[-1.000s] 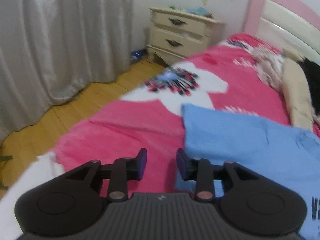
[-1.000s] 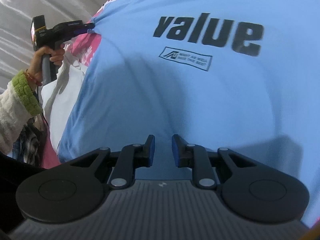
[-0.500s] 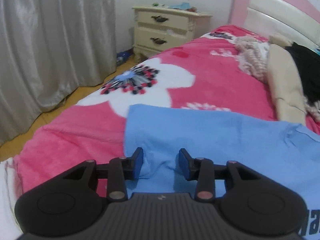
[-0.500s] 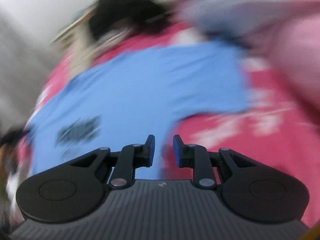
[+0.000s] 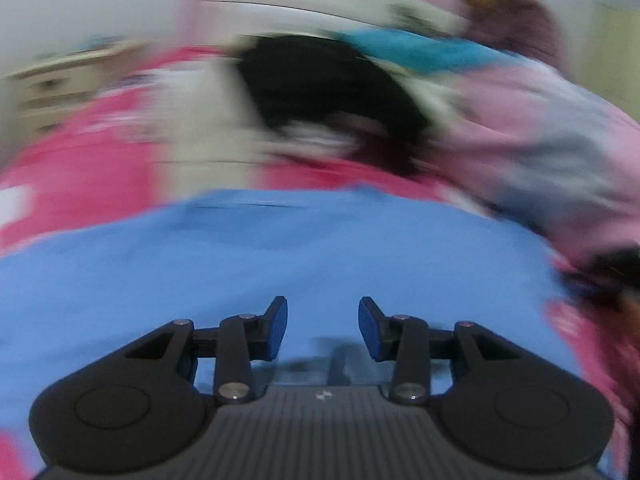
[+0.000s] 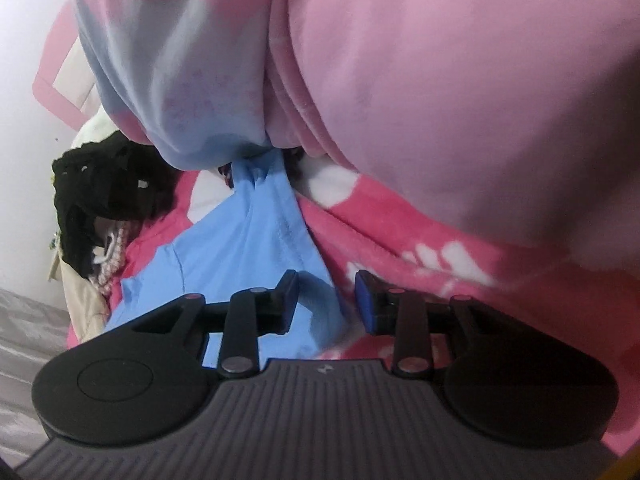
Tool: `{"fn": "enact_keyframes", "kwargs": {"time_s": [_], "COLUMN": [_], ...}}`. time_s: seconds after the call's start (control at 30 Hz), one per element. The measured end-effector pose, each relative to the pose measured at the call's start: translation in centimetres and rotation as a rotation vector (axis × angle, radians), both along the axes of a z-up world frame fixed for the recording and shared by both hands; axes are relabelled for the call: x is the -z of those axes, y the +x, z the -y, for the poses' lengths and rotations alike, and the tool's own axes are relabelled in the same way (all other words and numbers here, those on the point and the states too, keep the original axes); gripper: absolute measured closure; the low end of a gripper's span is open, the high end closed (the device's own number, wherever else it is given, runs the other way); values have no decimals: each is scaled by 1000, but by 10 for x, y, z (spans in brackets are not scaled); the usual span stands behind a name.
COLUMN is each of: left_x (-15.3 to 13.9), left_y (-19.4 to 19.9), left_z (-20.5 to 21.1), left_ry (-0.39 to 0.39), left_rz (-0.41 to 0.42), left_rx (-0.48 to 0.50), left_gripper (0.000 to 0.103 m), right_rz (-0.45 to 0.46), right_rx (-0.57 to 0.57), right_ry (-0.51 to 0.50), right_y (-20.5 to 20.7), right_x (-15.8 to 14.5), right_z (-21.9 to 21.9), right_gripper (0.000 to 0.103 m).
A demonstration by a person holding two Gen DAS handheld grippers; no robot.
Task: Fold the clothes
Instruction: 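Move both open grippers over the T-shirt hem, then grasp the T-shirt side with the right gripper and fold it over the back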
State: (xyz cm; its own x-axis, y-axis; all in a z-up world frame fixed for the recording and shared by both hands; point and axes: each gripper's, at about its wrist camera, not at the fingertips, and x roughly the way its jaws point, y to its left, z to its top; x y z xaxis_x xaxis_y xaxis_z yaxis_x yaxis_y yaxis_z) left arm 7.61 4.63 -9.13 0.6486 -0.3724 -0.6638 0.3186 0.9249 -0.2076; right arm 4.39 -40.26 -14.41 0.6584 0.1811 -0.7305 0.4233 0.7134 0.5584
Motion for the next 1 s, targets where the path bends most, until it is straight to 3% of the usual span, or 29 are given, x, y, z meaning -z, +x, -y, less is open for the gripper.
{"fn": "enact_keyframes", "kwargs": {"time_s": [0.13, 0.2, 0.3, 0.37, 0.4, 0.5, 0.67, 0.8, 0.93, 1.0], "left_x": [20, 33, 58, 64, 65, 65, 58, 52, 47, 46], "left_y": [-9, -18, -42, -57, -57, -48, -38, -34, -46, -48], "left_z": [83, 119, 160, 169, 169, 160, 141, 120, 101, 95], "left_ry": [-26, -11, 131, 197, 199, 125, 11, -90, -103, -100], "left_rz": [-8, -9, 67, 162, 164, 95, 3, -56, -45, -53], "left_rx": [218, 316, 402, 417, 415, 385, 324, 262, 253, 249], "left_gripper": [63, 63, 61, 61, 61, 61, 61, 61, 59, 58], "right_rz": [-23, -30, -22, -12, -7, 25, 167, 244, 271, 239], "right_rx": [-27, -14, 5, -2, -8, -35, -110, -295, -609, -786], "right_ry": [-91, -126, -187, -218, -232, -264, -241, -164, -124, -127], "right_y": [5, 4, -1, -2, -2, 0, 4, 22, 39, 41], "right_x": [-6, -9, -18, -23, -25, -35, -65, -85, -89, -79], "right_z": [-2, -1, -1, -3, -5, -10, -26, -64, -130, -160], "right_gripper": [102, 103, 103, 103, 103, 103, 103, 103, 103, 101]}}
